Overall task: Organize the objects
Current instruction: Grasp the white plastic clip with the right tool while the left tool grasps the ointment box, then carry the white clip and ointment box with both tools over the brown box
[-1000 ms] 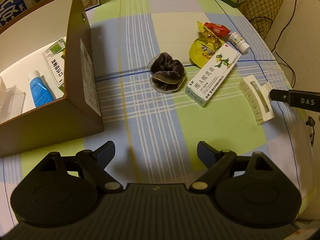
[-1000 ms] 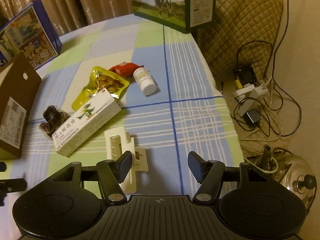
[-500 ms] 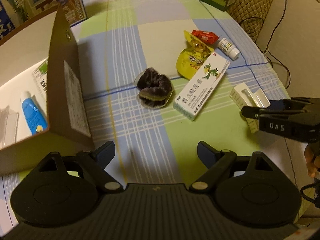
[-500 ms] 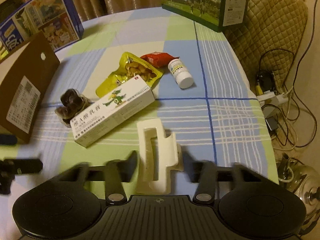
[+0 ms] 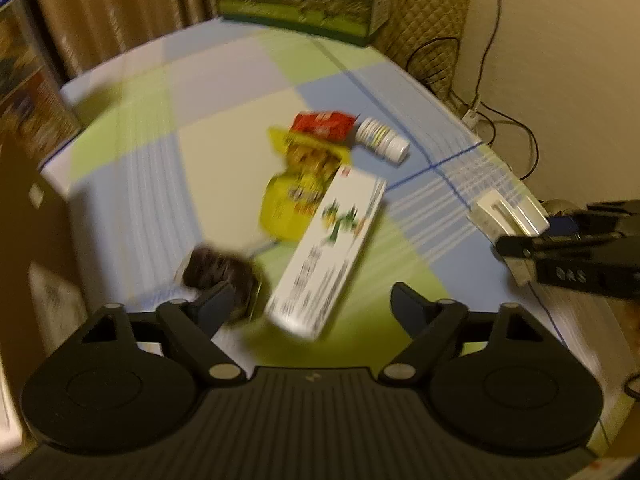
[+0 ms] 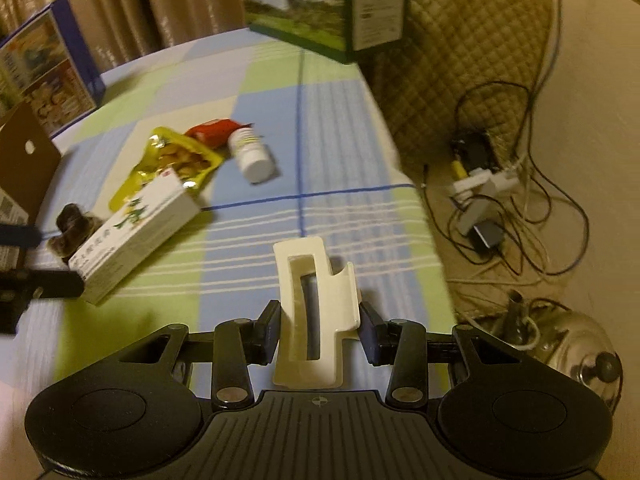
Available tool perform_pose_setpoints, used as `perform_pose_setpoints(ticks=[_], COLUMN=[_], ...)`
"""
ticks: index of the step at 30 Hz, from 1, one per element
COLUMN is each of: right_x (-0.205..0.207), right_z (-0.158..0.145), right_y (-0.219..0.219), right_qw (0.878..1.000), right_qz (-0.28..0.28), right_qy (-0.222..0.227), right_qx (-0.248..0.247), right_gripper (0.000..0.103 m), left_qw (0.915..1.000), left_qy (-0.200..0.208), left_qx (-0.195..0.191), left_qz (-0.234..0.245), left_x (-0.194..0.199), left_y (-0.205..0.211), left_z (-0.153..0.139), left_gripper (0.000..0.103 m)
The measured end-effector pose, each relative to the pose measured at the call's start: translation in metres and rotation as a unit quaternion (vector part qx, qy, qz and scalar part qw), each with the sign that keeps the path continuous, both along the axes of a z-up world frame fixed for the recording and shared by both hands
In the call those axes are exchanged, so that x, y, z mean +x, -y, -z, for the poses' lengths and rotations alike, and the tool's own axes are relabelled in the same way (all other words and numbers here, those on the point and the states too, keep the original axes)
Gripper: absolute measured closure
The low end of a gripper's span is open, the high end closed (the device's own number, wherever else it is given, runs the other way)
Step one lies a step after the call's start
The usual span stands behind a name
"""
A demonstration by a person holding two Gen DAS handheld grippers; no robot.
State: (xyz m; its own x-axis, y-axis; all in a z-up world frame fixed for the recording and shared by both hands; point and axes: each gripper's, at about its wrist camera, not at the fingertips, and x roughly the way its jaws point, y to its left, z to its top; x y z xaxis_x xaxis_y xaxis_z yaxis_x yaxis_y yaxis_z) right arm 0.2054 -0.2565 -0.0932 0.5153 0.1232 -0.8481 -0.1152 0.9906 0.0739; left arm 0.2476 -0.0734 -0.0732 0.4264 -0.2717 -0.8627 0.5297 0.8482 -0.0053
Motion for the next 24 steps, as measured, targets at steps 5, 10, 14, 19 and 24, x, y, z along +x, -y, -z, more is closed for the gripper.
perform_pose_setpoints(ticks=[5, 10, 14, 19, 24], right_x=[-0.005, -0.007, -0.007, -0.009, -0.012], right_z=[-0.001, 0.0, 0.0, 0.0, 0.0], right_y=[0.008, 0.007, 0.008, 0.007, 0.006], right_qw=[1.0, 1.0, 1.0, 1.0, 1.0], right_qz=[0.007, 0.005, 0.0, -0.008, -0.021], right_qy=[0.005, 0.009, 0.01, 0.012, 0.009], right_qx=[0.005, 0.003, 0.005, 0.003, 0.001], right_gripper=[0.065, 0.065, 0.065, 0.065, 0.065], left_qw=[0.9995, 0.9986, 0.9983, 0.9988, 0.9989], left_qy=[0.007, -0.003, -0.013, -0.014, -0.027], left_qx=[-0.003, 0.009, 0.018, 0.021, 0.025], left_qz=[0.031, 0.053, 0.054, 0.043, 0.03], left_x=[0.021, 0.034, 0.034, 0.024, 0.002], left_y=[0.021, 0.039, 0.043, 0.044, 0.043], left_z=[0.01, 0.024, 0.034, 0.038, 0.038], left_gripper=[0.029, 0.039, 0.062, 0.068, 0.068])
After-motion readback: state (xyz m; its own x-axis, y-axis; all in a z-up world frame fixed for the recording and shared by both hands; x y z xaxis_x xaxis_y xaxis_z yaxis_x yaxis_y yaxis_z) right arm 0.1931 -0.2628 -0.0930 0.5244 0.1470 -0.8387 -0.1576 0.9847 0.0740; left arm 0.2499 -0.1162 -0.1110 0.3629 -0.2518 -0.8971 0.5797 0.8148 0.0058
